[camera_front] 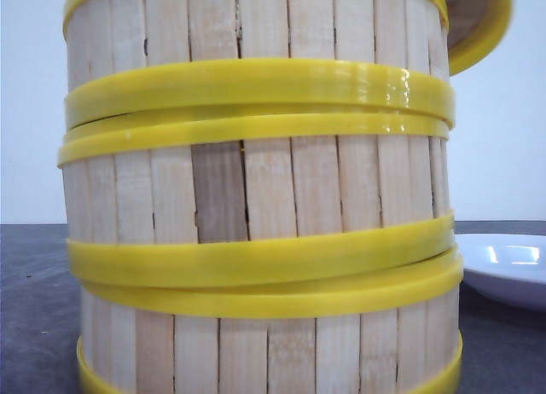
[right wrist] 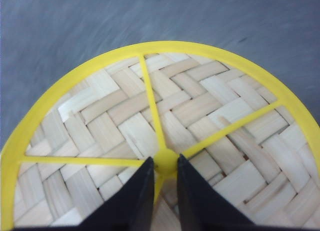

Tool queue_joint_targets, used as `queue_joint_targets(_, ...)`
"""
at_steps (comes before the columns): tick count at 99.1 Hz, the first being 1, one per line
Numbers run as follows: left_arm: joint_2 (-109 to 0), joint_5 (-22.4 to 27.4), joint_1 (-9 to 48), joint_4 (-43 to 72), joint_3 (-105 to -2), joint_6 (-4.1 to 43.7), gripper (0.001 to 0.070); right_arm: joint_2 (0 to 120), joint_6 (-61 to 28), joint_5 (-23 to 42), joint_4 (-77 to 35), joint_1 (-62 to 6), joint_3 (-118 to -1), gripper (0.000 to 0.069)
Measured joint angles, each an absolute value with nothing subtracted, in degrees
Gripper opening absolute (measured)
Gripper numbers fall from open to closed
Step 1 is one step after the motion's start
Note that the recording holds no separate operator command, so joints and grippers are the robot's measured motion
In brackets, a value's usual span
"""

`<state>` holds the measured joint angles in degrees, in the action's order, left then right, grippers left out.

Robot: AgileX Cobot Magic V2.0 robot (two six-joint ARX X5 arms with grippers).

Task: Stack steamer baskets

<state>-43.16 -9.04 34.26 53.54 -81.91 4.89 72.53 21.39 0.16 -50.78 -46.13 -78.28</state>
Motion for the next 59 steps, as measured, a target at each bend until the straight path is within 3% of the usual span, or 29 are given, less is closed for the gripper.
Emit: queue_joint_targets(59,-43.2,-9.0,34.2,56.7,-81.9,5.4,0.0589,77.4,21.0,11.8,-45.4,-58.1,-78.5,0.0049)
